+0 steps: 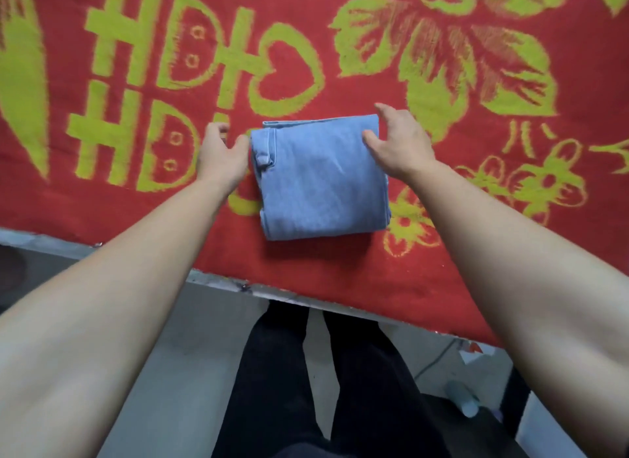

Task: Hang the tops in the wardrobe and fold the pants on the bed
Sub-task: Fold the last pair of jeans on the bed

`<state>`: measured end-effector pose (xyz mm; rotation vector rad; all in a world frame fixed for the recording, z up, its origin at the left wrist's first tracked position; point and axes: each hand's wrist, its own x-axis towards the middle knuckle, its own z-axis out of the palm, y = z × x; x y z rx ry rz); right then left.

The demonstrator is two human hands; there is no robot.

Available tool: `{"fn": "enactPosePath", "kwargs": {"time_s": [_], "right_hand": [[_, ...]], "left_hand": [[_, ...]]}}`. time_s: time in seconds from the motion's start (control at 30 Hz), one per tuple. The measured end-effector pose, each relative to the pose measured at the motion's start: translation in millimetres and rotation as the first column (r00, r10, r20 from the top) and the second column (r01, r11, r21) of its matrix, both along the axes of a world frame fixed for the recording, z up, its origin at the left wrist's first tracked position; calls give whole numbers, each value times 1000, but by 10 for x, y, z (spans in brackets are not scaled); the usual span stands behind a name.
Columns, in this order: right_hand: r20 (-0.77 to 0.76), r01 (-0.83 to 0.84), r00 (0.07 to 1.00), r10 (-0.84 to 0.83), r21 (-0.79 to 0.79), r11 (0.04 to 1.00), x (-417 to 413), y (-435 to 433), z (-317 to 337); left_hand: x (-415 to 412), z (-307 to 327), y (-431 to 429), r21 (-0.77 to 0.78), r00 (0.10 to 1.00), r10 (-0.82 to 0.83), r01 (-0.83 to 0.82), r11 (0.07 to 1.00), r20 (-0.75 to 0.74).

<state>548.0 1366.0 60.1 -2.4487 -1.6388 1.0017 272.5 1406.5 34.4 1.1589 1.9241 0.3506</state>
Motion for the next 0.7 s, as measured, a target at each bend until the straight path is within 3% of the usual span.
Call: {"fn": "enactPosePath", "kwargs": {"time_s": [0.07,0.2,0.3,0.4,0.5,0.6,0.7], "right_hand": [[3,-88,996,89,-98,991,-11,-36,-118],[93,-401,904,417,-149,904,-87,-183,-229],[160,-468,838,522,-282,837,-120,-133,-316],[164,-493,813,558,-315,811,-111,143,-355],[153,-507,797,584,-354,786,-157,516,-411],[159,-556,736,658,-412,722,-309,797,-560],[163,-552,732,661,-427,716,-395,894,-662]], "left_hand": [[20,-114,-40,-26,974,-214,213,977,-69],[126,-185,-192,-120,818,-562,550,827,-124],[187,-191,-130,-298,684,-691,626,720,-234],[318,-208,128,-326,518,-773,706,628,-367],[500,-284,416,-376,382,-838,765,523,-389],[634,-419,596,-457,316,-891,772,441,-327],[703,-521,690,-485,318,-910,771,412,-268]]}}
